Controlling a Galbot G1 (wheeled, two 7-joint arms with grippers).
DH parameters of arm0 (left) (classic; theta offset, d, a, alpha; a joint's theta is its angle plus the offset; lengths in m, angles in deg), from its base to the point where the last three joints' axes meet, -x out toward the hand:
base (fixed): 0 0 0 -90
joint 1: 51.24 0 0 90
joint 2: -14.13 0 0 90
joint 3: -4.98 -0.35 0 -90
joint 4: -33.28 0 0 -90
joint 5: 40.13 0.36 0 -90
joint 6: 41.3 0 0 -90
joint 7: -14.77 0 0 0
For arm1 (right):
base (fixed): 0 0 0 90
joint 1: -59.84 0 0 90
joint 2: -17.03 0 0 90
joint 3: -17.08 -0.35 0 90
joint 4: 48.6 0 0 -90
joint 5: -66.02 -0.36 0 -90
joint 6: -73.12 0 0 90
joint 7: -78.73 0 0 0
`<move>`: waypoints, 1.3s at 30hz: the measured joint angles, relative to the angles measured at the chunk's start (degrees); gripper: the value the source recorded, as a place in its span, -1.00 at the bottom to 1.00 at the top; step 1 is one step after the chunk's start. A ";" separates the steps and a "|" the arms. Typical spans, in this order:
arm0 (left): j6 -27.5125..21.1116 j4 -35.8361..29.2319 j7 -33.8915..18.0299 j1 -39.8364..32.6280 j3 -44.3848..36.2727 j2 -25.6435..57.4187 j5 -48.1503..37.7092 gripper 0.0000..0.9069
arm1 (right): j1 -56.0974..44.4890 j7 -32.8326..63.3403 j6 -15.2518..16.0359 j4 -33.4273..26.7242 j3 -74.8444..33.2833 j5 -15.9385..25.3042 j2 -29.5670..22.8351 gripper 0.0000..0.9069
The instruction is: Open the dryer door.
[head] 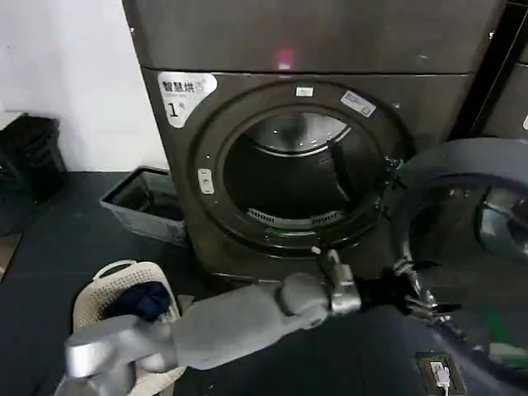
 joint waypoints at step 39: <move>18.95 -9.64 -2.32 -0.53 0.22 12.86 -1.37 1.00 | 0.82 -0.41 -0.52 -0.75 -1.43 2.09 2.49 1.00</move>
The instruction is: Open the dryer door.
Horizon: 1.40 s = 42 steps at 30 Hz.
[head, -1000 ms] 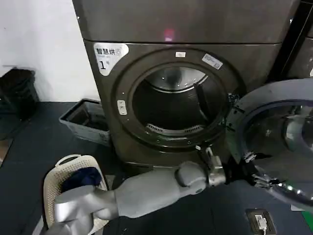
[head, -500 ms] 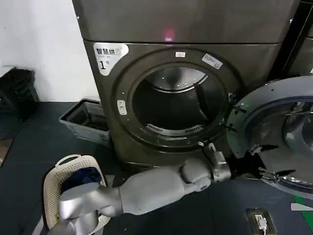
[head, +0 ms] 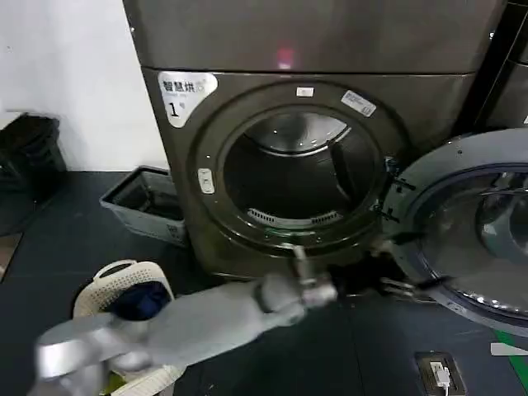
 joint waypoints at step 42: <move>-36.60 -23.32 8.97 7.56 14.35 66.99 17.64 1.00 | 7.83 -0.96 -2.51 -1.70 6.88 0.34 1.28 1.00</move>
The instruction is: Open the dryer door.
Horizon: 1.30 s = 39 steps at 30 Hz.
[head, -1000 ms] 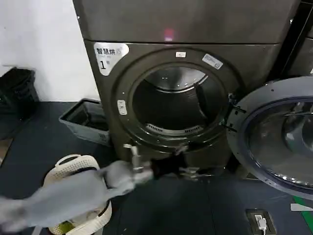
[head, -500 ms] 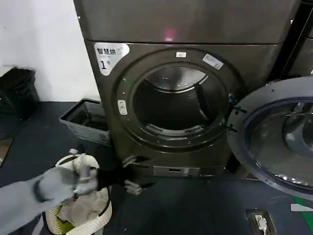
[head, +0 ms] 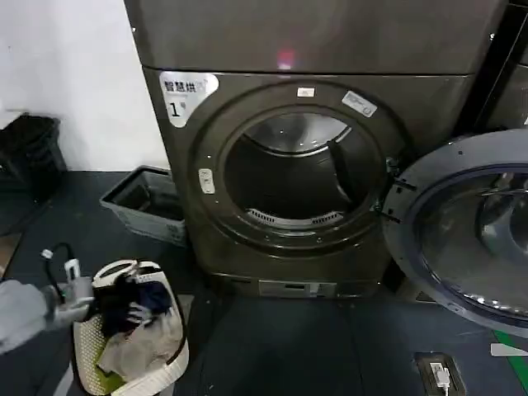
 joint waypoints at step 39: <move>2.50 9.87 7.98 3.01 0.97 5.32 11.81 1.00 | 0.02 -1.88 -1.13 0.33 -0.20 2.04 -0.41 1.00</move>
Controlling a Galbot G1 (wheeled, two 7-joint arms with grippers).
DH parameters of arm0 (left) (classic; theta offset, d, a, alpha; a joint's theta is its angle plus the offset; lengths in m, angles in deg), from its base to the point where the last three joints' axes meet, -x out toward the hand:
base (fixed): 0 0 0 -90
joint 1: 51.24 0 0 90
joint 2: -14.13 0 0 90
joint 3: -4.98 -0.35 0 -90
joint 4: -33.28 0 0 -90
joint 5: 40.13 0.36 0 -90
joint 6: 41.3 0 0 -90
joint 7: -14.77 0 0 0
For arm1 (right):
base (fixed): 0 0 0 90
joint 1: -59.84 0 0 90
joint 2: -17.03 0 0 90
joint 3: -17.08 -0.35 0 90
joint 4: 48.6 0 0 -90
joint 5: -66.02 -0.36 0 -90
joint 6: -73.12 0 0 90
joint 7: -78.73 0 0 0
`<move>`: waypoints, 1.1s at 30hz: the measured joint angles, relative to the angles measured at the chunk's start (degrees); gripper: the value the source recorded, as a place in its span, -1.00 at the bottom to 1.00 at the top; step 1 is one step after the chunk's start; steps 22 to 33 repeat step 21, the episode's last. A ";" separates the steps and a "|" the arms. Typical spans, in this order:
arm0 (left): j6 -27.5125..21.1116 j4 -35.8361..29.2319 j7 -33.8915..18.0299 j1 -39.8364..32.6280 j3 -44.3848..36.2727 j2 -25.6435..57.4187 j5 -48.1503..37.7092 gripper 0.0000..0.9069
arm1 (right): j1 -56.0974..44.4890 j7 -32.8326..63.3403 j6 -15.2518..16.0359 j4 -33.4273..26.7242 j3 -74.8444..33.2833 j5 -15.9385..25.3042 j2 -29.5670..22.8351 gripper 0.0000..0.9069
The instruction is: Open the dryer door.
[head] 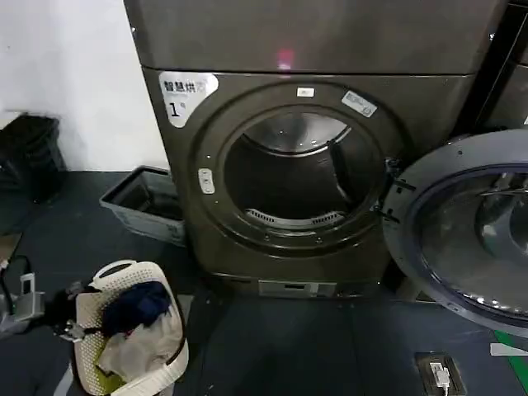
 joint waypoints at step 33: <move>2.62 0.52 3.05 1.84 0.89 0.79 4.03 1.00 | 0.23 -0.60 -0.36 -0.32 -0.11 1.49 -0.26 1.00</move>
